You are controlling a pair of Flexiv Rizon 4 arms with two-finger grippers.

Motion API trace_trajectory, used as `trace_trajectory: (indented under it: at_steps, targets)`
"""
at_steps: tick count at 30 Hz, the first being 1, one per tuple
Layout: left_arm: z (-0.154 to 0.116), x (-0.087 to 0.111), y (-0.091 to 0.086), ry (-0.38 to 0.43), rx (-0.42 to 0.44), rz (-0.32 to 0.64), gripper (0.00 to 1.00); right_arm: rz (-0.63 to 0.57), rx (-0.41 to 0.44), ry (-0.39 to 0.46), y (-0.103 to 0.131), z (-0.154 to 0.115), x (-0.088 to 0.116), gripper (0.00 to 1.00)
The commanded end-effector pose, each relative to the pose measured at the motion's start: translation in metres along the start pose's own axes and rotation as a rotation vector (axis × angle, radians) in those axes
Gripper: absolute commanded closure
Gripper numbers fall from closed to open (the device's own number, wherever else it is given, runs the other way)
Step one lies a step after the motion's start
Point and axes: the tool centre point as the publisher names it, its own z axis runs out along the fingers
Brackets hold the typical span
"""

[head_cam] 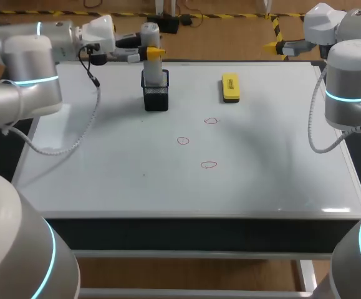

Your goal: Pick up the inspection probe, press it on each red-marked spot on the whiteboard one by one, put down the probe, pick up the eraser, and wipe off all the red marks.

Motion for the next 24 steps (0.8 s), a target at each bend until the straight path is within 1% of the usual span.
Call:
trace_trajectory:
  at_steps: [1,4,7,14,15,20,24]
  targets:
    - [-0.003,0.002,-0.012,-0.002,-0.007,-0.001,1.0,0.0,0.001,0.002,0.0,0.0,-0.001,0.0]
    - [-0.005,0.002,-0.021,0.005,-0.002,-0.001,1.0,0.0,0.001,0.002,0.0,0.0,-0.001,0.0]
    - [-0.008,0.002,-0.031,0.008,0.026,0.0,1.0,0.0,0.001,0.002,0.0,0.0,-0.001,0.0]
    - [-0.014,0.002,-0.048,0.021,0.037,0.004,1.0,0.0,0.001,0.002,0.0,0.0,-0.001,0.0]
    - [-0.017,0.002,-0.051,0.028,0.061,0.007,1.0,0.0,0.001,0.002,0.0,0.0,-0.001,0.0]
    - [-0.04,0.001,-0.065,-0.026,0.071,0.039,1.0,0.0,0.001,0.002,0.0,0.0,-0.001,0.0]
    - [-0.064,0.0,-0.069,-0.091,0.056,0.054,1.0,0.0,0.001,0.002,0.0,0.0,-0.001,0.0]
